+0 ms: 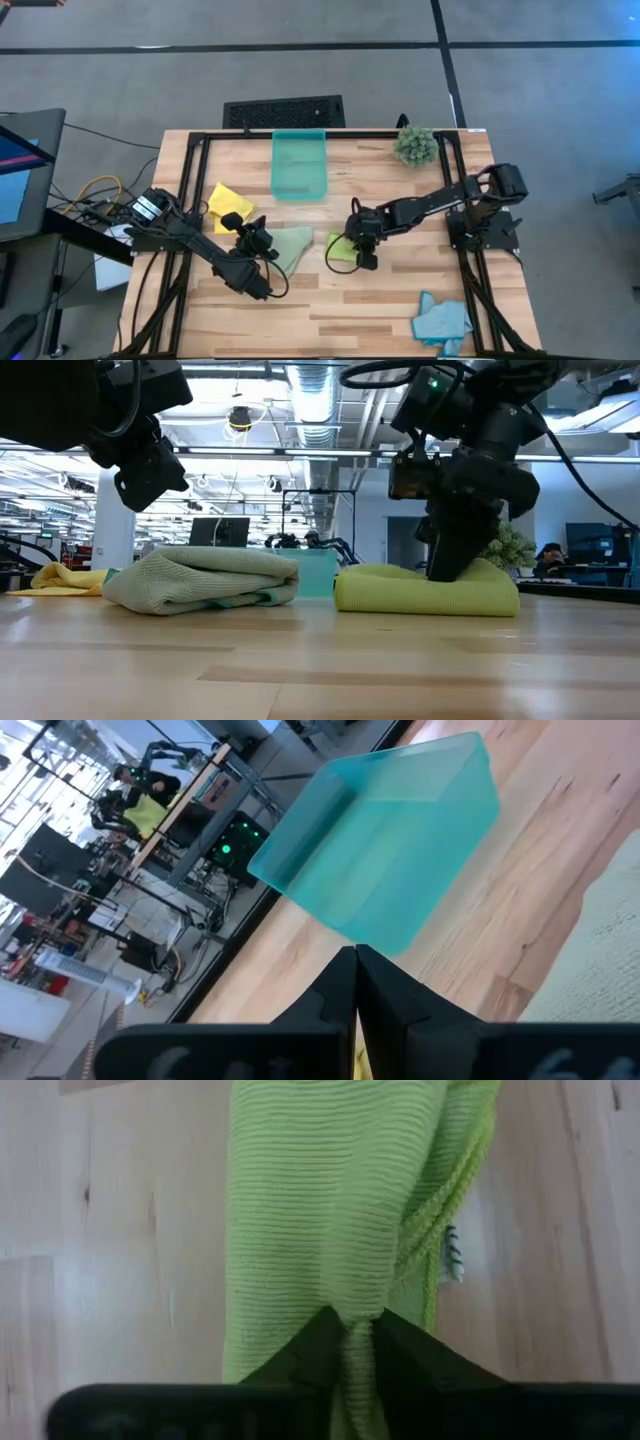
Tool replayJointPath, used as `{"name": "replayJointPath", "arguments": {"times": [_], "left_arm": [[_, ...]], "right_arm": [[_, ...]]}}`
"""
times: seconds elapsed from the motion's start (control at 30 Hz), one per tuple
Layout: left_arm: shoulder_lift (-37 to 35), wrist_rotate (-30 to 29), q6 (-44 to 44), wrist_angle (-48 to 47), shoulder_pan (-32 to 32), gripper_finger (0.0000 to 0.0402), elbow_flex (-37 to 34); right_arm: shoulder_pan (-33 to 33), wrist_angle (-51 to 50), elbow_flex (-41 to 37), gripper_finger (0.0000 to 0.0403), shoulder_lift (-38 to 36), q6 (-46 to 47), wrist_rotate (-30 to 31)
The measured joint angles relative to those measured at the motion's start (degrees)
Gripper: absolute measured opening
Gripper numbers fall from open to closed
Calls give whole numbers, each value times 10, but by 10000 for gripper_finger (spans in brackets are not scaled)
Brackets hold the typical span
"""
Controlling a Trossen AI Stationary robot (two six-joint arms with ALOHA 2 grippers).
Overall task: Fold microfiber towels
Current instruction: Put the light green microfiber cloth into the green bin
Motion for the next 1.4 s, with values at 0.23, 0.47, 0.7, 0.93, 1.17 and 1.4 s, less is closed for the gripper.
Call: {"name": "replayJointPath", "arguments": {"times": [0.23, 0.47, 0.7, 0.93, 1.17, 1.4], "left_arm": [[0, -3, 41, 34, 7, 0, 0], [0, -1, 72, 54, 12, 0, 0], [0, 1, 82, 64, 12, 0, 0], [0, 3, 89, 66, 12, 0, 0], [0, 3, 89, 66, 12, 0, 0], [0, 3, 95, 66, 12, 0, 0]], "right_arm": [[-19, -6, 0, 201, -51, -9, 0], [-29, 4, 1, 244, -70, 0, 34], [-24, 37, 0, 216, 20, 0, 33], [-24, 41, 6, 124, 63, 1, 33], [-23, 42, 3, 15, 48, -17, 33], [-21, 14, -3, 29, -41, -24, 51]]}}
